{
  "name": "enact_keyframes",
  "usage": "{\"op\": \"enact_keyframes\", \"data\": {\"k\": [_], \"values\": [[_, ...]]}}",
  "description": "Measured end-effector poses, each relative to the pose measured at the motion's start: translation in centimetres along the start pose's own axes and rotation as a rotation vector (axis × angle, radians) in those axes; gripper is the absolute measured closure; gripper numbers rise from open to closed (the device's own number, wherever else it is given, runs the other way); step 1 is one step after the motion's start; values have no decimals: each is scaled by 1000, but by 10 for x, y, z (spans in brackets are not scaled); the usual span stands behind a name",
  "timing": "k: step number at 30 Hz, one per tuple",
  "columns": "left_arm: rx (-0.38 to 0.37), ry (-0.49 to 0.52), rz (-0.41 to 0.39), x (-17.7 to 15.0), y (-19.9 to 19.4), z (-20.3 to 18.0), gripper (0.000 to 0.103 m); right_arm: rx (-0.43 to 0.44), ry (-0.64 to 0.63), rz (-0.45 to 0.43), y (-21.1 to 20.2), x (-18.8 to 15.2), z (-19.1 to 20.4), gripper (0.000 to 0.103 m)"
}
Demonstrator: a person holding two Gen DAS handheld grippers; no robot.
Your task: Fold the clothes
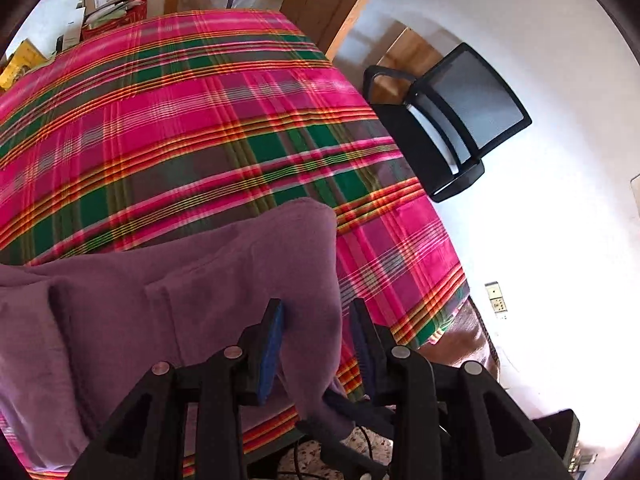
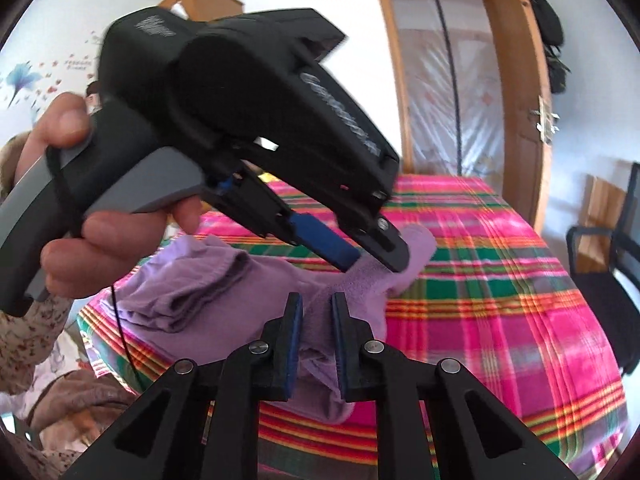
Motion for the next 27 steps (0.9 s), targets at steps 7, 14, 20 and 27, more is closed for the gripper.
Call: {"op": "enact_keyframes", "data": {"k": [7,14,20,27], "values": [[-67,-85,57,6,7,17,67,9,-97,-23,2,15,26,98],[-98,-114,70,12,20,24,67,-81,-37,21,-4,-2,-7,94],[-130,-94,112,7,36,13,67,-212,146,52,-15,-24,-69,84],[-134,-88,144,2,55,14,67,-232,283,99,-9,-47,-101,68]]}}
Point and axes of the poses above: each gripper's, at about its wrist camera, not at the fingertips, and y roughly the way its jaws point, z to its left, x to its top, the point moved 8 cm from there along y, roughly the way its jaws point, and after that the axes turned 6 degrees about x, right-handed, at the moved point
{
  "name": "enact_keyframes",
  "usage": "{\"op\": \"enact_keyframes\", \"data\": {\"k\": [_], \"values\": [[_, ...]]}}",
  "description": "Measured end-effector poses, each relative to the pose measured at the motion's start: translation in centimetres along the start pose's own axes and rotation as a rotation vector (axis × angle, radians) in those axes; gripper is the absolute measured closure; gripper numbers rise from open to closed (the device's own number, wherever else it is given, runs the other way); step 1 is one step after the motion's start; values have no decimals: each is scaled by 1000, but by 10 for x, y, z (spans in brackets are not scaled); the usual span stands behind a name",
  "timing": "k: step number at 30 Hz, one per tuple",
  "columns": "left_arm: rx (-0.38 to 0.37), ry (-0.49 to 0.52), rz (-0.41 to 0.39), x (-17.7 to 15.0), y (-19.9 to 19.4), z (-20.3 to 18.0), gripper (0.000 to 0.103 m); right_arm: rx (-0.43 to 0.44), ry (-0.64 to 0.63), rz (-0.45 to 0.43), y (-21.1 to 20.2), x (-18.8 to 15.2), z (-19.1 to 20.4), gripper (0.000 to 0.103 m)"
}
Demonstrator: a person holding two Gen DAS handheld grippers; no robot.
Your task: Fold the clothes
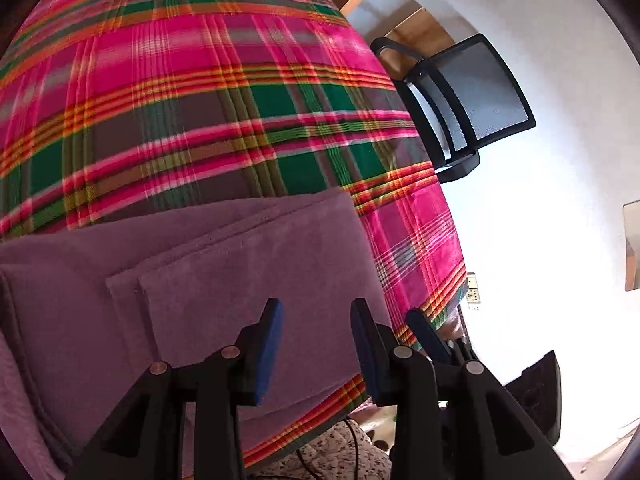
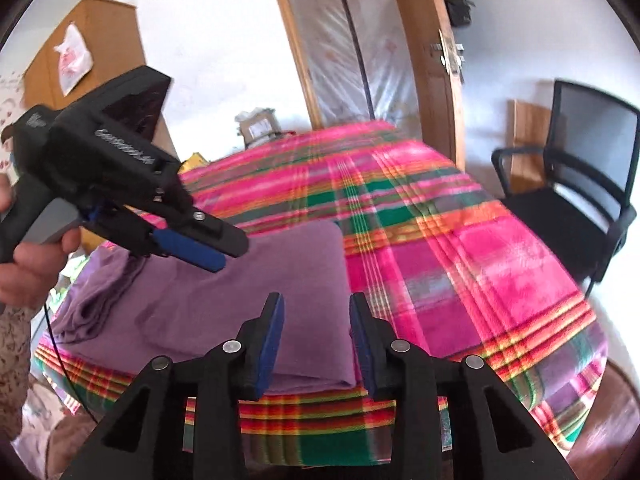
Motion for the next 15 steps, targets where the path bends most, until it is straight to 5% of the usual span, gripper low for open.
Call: {"op": "enact_keyframes", "data": {"k": [10,15], "values": [[-30,-40,24,1,8,7,67,52,98,61,26,-16,-11,68],[-67,-40,21,4,2,-4,67,80,85,40,21,-11,-4,87]]}}
Point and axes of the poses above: each gripper's, at about its wrist camera, not at the fingertips, and y roughly the way its jaws point, z to its left, x to its top, the point moved 8 cm from there along y, roughly the way its jaws point, and after that the axes turned 6 degrees about x, right-handed, at the moved point
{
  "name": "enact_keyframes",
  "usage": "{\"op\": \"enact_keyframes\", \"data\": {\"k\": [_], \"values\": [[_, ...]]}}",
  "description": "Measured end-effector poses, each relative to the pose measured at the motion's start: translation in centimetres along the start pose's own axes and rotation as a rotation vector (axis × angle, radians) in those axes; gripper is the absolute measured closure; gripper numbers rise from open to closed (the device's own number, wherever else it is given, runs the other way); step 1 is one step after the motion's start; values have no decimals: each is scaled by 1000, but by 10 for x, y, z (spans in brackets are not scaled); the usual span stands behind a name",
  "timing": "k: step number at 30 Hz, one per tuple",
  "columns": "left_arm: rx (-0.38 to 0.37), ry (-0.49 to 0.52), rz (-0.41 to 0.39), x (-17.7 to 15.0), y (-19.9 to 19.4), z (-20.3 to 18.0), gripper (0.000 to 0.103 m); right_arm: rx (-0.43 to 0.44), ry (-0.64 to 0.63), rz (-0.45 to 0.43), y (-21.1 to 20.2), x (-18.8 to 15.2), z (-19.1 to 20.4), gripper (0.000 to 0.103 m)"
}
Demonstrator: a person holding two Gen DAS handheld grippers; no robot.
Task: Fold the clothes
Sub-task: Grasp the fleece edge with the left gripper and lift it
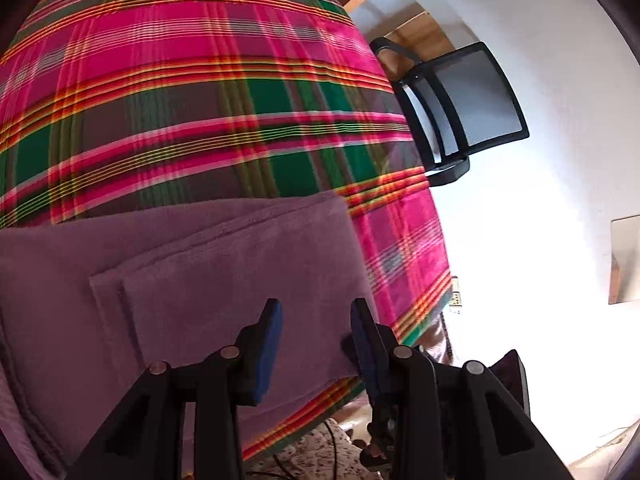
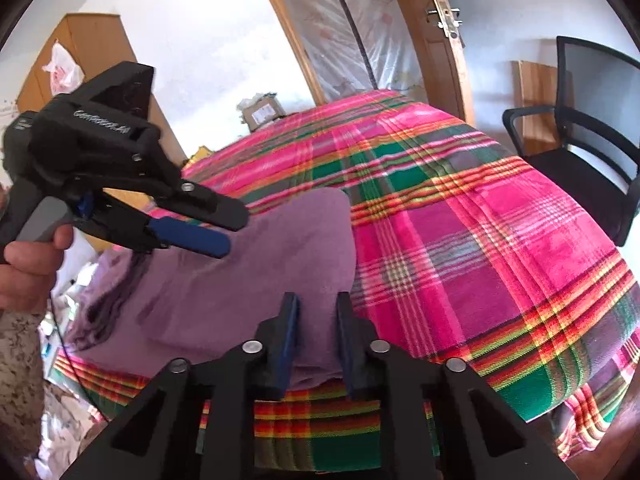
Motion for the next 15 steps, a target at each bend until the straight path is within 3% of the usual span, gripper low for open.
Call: {"op": "enact_keyframes", "data": {"k": [3,8,15], "values": [[-10,14,28,-3,2,-8,67,20,-49,-31,-8,7,14,87],[-76,-27,-22,0,-21,-14,65,51,-173,-74,-20,18,51,88],[1,18,-74,2,-48,-12,62,90,-297,-99,-23,26,96,88]]}}
Point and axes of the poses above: each gripper's, at about its wrist camera, not at the fingertips, and y roughly the way its jaws point, z to its left, x to its top, the point moved 8 cm from there along y, roughly the way its jaws point, and after that the axes turned 6 degrees about x, right-handed, at the moved point
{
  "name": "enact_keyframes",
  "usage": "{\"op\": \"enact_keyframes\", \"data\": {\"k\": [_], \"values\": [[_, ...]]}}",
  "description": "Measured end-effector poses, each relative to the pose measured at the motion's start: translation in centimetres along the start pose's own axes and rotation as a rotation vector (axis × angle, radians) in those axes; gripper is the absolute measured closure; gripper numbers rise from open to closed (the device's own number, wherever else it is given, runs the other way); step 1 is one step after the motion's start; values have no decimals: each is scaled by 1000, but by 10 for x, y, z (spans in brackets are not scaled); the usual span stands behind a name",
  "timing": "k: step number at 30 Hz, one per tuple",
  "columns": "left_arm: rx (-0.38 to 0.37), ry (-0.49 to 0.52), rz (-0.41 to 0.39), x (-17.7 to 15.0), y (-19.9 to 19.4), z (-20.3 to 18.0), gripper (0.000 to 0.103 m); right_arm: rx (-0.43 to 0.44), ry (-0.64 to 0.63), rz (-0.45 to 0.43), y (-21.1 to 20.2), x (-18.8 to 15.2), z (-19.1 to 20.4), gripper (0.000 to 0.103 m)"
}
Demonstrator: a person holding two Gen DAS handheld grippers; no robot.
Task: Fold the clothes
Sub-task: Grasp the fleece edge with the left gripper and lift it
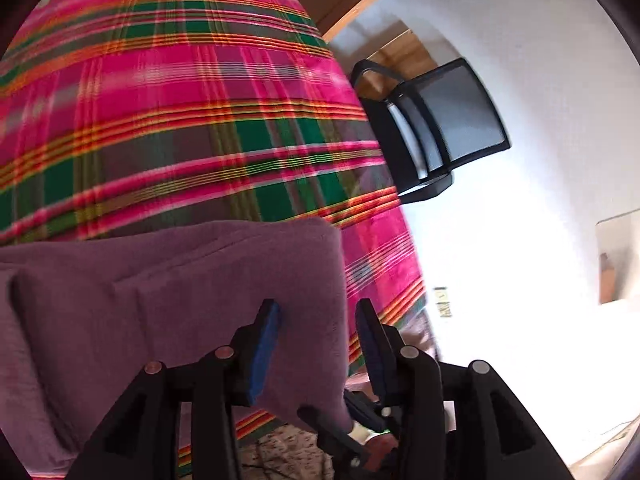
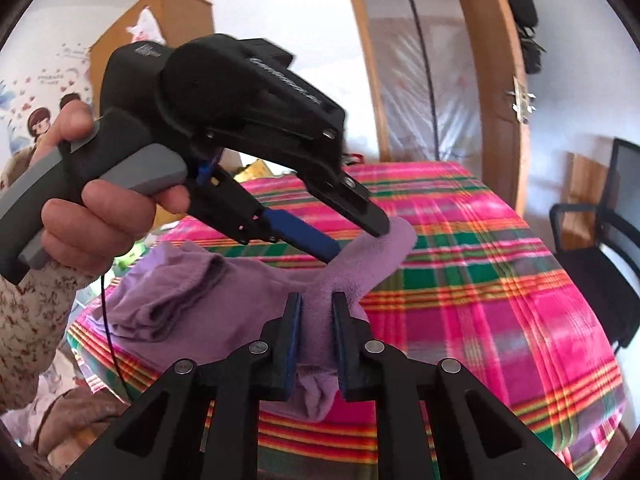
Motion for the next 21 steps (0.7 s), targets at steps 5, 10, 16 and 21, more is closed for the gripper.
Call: {"op": "enact_keyframes", "data": {"k": [5,10,16,21], "values": [[69,35,-12,-3,-11,11,62,26,-57,3,6,7,20,88],[104,53,-19,-6,-19,23,62,52,-113,20,12,11,41,88],[131,-5,-33,-9,-30,56,62,87,-169,33,22,14,68,91],[55,-59,-79,-8,-46,82,82,90,-205,48,30,13,84,93]]}}
Point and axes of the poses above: each gripper's, at about its wrist camera, not at the fingertips, and y roughly the way its jaws point, z to its left, x to its top, the point moved 8 cm from there along y, roughly the way its jaws point, and after that the axes turned 6 degrees about x, right-handed, at the moved point
